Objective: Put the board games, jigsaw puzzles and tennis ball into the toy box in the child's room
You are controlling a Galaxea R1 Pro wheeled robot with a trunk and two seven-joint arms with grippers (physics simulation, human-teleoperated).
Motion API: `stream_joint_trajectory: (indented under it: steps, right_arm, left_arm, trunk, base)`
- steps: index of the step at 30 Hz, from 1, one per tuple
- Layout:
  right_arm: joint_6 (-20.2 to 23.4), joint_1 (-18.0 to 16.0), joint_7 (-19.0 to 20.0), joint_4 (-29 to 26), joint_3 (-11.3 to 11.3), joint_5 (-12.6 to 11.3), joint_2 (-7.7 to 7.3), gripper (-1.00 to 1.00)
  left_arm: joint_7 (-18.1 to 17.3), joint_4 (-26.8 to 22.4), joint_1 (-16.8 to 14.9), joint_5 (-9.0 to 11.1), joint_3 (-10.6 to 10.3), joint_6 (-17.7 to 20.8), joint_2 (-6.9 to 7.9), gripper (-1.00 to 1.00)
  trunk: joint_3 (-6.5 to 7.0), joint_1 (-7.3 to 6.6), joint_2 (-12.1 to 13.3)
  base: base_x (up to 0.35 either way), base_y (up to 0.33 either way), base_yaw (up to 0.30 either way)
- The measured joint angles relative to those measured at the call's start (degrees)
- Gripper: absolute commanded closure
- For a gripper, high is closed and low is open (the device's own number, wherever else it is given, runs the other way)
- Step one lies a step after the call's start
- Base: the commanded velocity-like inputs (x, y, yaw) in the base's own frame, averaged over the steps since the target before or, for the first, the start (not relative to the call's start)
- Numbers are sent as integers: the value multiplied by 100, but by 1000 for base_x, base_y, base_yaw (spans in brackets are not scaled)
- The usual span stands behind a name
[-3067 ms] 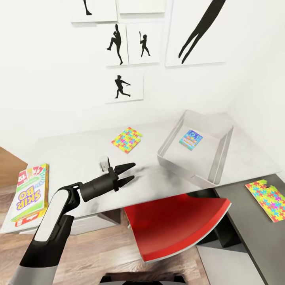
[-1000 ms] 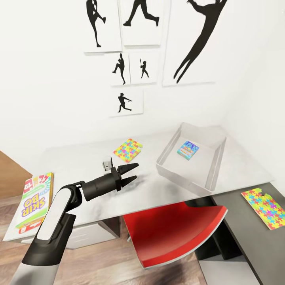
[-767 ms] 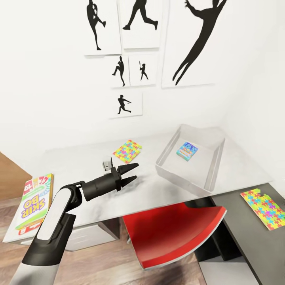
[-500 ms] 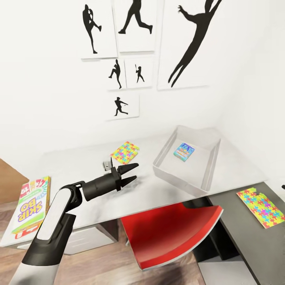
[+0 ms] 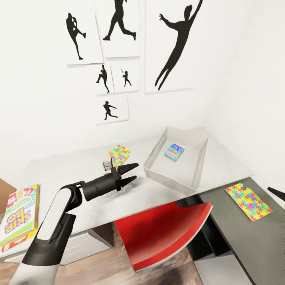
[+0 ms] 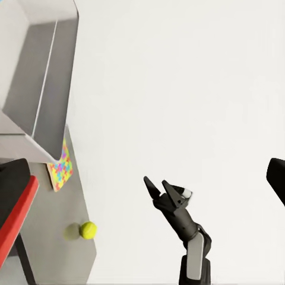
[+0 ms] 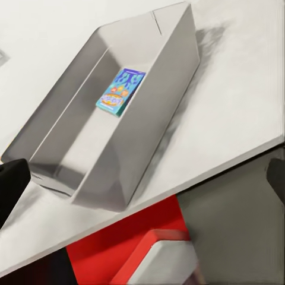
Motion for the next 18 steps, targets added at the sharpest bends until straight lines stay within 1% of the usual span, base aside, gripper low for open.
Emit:
stream_joint_trajectory:
  steps: [8, 18]
  right_arm:
    - [5, -3, 12, 4, 55, 9, 12, -100]
    - [9, -5, 17, 5, 75, 17, 4, -100]
  left_arm:
    - [0, 0, 0, 0, -1, -1, -5, -100]
    - [0, 2, 0, 0, -2, -1, -7, -100]
  trunk:
    - [56, 0, 0]
    - [115, 0, 0]
  base:
    - [0, 0, -217]
    - [0, 0, -242]
